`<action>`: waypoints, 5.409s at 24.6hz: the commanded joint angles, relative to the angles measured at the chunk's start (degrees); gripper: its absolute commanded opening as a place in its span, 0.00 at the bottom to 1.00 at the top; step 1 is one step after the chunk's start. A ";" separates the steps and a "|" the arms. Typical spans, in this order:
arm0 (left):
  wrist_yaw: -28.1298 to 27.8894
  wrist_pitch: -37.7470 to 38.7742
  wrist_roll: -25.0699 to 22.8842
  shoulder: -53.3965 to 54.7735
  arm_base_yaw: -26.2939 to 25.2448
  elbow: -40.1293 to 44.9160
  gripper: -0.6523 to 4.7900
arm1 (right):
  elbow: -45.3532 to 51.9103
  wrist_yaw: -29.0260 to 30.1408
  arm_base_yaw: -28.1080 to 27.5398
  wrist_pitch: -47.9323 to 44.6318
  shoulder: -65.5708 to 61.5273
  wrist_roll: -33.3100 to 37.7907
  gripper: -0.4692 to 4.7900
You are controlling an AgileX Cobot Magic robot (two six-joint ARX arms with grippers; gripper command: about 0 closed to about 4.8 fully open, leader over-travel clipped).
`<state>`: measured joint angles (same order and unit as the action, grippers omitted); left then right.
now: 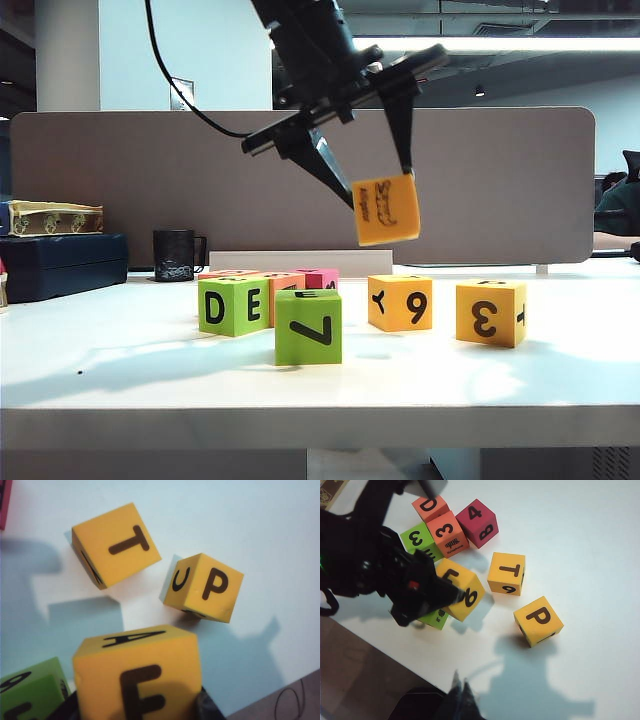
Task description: Select the appropriate blocks from the scattered letter blocks on the table and arrange them in a row to spell out "DEEP".
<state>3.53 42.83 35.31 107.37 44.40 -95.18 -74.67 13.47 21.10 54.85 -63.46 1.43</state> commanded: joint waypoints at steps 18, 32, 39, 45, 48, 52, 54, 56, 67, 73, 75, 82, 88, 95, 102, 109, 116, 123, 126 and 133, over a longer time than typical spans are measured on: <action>-3.87 -0.15 10.58 7.08 2.73 3.39 0.55 | -0.22 0.17 0.04 2.84 0.20 -0.17 0.09; -1.79 -1.40 10.29 7.13 2.73 3.45 0.58 | -0.22 0.15 0.04 2.08 0.17 -0.17 0.09; -0.48 -2.38 9.42 7.13 2.73 3.39 0.75 | -0.22 0.15 0.04 2.12 0.17 -0.17 0.09; -0.28 -2.19 8.00 7.13 2.75 3.39 0.75 | -0.22 0.15 0.04 2.12 0.17 -0.17 0.09; -0.31 -2.19 7.96 7.13 2.75 3.39 0.75 | -0.22 0.17 0.04 2.14 0.17 -0.17 0.09; -0.57 -2.14 7.15 7.13 2.75 3.39 0.75 | -0.22 0.17 0.04 2.12 0.17 -0.17 0.09; -1.18 -1.77 6.67 7.13 2.75 3.39 0.75 | -0.22 0.17 0.04 2.14 0.17 -0.17 0.09; -1.42 -1.16 6.62 7.30 2.75 3.39 0.75 | -0.22 0.17 0.04 2.12 0.17 -0.17 0.09; -2.43 1.81 3.65 8.44 2.73 3.39 0.75 | -0.22 0.17 0.04 2.14 0.17 -0.17 0.09; -2.36 1.62 2.08 8.44 2.69 3.10 0.75 | -0.22 0.17 0.04 2.16 0.17 -0.17 0.09; -2.38 1.66 1.92 8.44 2.69 3.10 0.75 | -0.22 0.17 0.04 2.14 0.17 -0.17 0.09; -1.88 1.20 0.28 8.17 2.69 3.02 0.75 | -0.22 0.17 0.04 2.16 0.17 -0.17 0.09; 0.35 1.03 -2.34 7.96 2.69 3.02 0.94 | -0.22 0.15 0.04 2.14 0.17 -0.17 0.09; 0.57 -0.48 -2.36 7.93 2.69 2.99 0.94 | -0.22 0.17 0.04 2.25 0.17 -0.17 0.09; 0.13 -2.25 -3.23 7.63 2.67 2.99 0.94 | -0.22 0.17 0.04 2.34 0.17 -0.17 0.09; -4.61 -3.76 -9.29 3.98 2.29 2.93 0.94 | -0.22 0.15 0.04 2.29 0.17 -0.17 0.09; -6.54 -4.48 -21.29 2.25 2.47 1.55 0.94 | -0.26 0.13 0.04 2.32 0.20 -0.20 0.09; -6.10 -10.47 -24.61 2.36 2.78 1.49 0.94 | -0.26 -2.56 0.04 2.34 0.20 -0.20 0.09; -5.90 -13.38 -24.59 2.49 2.78 1.64 0.94 | -0.28 -5.07 0.04 2.36 0.20 -0.20 0.09; -3.10 -18.34 -24.63 5.57 3.61 1.64 0.94 | -2.78 -13.84 -0.02 4.83 0.22 -0.20 0.09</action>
<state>-0.05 25.47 11.09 112.42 47.46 -93.43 -76.53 1.28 21.10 59.29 -63.44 1.41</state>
